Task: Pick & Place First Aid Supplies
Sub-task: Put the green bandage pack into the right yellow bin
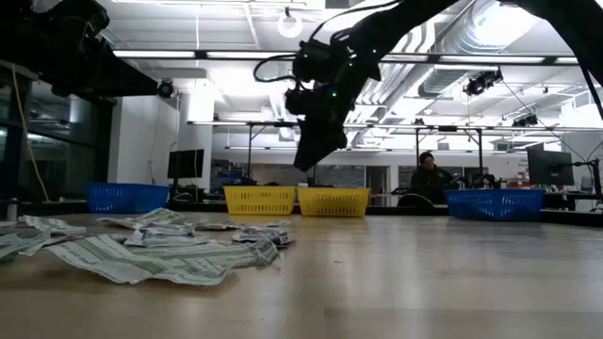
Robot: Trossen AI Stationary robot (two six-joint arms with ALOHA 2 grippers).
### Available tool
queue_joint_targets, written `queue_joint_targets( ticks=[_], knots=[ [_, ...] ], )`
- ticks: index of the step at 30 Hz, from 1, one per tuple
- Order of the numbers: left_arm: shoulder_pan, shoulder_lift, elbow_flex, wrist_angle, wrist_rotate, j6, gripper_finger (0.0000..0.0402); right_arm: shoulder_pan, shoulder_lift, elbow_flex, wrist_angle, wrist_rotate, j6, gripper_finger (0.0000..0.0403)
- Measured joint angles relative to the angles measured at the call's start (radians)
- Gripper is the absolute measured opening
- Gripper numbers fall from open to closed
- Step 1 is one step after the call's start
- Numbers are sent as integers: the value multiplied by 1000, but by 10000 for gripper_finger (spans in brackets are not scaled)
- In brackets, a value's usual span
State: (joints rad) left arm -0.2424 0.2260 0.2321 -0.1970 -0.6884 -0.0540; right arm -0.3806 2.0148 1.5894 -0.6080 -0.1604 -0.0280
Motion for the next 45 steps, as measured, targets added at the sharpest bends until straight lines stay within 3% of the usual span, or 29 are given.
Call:
queue_joint_targets(
  ticks=[3, 7, 11, 14, 20, 25, 28, 30, 33, 45],
  knots=[
    [0, 0, 0, 0, 0, 0, 177, 47, 0, 0, -27, -7, -17, 161],
    [0, 0, 0, 0, 0, 0, 177, 121, 1, -2, -53, -6, -245, 161],
    [0, 0, 0, 2, 0, 0, 177, 207, 1, -71, 1, 163, -601, 161],
    [0, 0, 0, 6, 0, -3, 177, 253, 2, -156, 131, 230, -679, 161],
    [0, 0, 0, 6, 0, -3, 177, 280, 2, -198, 236, 213, -464, 161],
    [0, 0, 0, 7, 0, -3, 177, 249, 2, -197, 318, 155, 84, 161],
    [0, 0, 0, 7, 0, -3, 177, 208, 2, -198, 278, 21, 321, 161],
    [0, 0, 0, 7, 0, -3, 177, 186, 2, -221, 288, -100, 377, 161],
    [0, 0, 0, 7, 0, -3, 177, 158, 2, -263, 300, -196, 454, 161],
    [0, 0, 0, 7, 0, -3, 177, 133, 2, -394, 487, -266, 593, 161]
  ],
)
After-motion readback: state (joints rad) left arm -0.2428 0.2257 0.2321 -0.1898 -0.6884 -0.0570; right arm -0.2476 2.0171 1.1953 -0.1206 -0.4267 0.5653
